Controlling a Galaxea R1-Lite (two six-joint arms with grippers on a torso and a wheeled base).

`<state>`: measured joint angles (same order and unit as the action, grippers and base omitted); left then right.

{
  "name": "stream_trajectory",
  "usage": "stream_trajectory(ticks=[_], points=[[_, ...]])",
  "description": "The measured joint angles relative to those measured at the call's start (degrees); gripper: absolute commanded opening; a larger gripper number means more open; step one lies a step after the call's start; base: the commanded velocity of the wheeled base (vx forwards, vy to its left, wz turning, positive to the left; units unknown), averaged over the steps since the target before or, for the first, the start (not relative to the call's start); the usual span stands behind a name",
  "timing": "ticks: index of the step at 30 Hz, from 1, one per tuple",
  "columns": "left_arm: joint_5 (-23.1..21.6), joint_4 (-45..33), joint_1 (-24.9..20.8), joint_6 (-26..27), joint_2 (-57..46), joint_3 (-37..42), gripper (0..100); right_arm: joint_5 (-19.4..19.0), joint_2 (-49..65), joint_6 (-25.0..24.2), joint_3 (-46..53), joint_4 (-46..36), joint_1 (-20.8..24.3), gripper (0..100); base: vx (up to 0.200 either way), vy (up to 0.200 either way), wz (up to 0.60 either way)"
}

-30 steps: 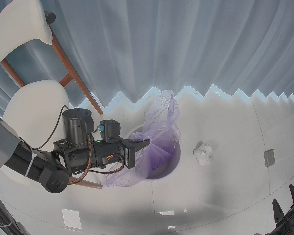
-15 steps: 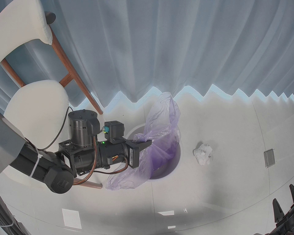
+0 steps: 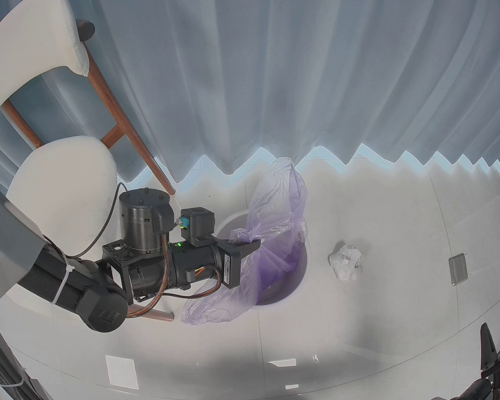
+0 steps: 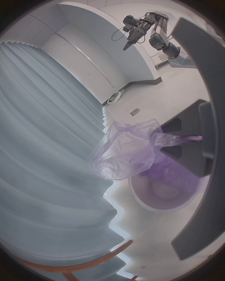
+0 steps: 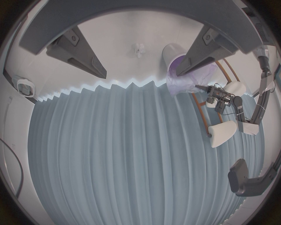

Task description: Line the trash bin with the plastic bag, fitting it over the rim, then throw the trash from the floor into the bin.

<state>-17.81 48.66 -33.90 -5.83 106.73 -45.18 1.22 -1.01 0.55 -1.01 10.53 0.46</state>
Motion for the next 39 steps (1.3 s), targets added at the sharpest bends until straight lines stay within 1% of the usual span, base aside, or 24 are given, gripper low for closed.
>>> stream_trajectory(ticks=[4,9,14,18,23,39], points=[[1.1,-0.4,-0.5,0.1,-0.1,-0.1,0,-1.0,-0.9,-2.6,-1.5,-1.6,0.3,100,0.000,0.000,0.00],[2.3,-0.6,-0.5,1.7,-0.2,-0.1,0,-2.3,-5.1,-5.4,-4.3,-2.8,0.7,100,0.000,0.000,0.00],[2.6,-0.6,-0.3,4.5,-0.3,0.0,0,-5.3,-11.1,-11.4,-7.3,-3.0,0.9,100,0.000,0.000,0.00],[2.7,-0.6,-0.2,5.6,-0.3,0.0,0,-7.3,-16.3,-14.4,-9.9,-3.1,0.9,100,0.000,0.000,0.00],[3.0,-0.2,0.0,6.1,-0.2,0.2,0,-8.4,-23.1,-15.7,-13.0,-3.0,1.0,100,0.000,0.000,0.00],[3.0,0.1,0.1,6.6,0.0,0.4,0,-9.4,-44.5,-16.7,-23.6,-2.1,1.0,100,0.000,0.000,0.00]])
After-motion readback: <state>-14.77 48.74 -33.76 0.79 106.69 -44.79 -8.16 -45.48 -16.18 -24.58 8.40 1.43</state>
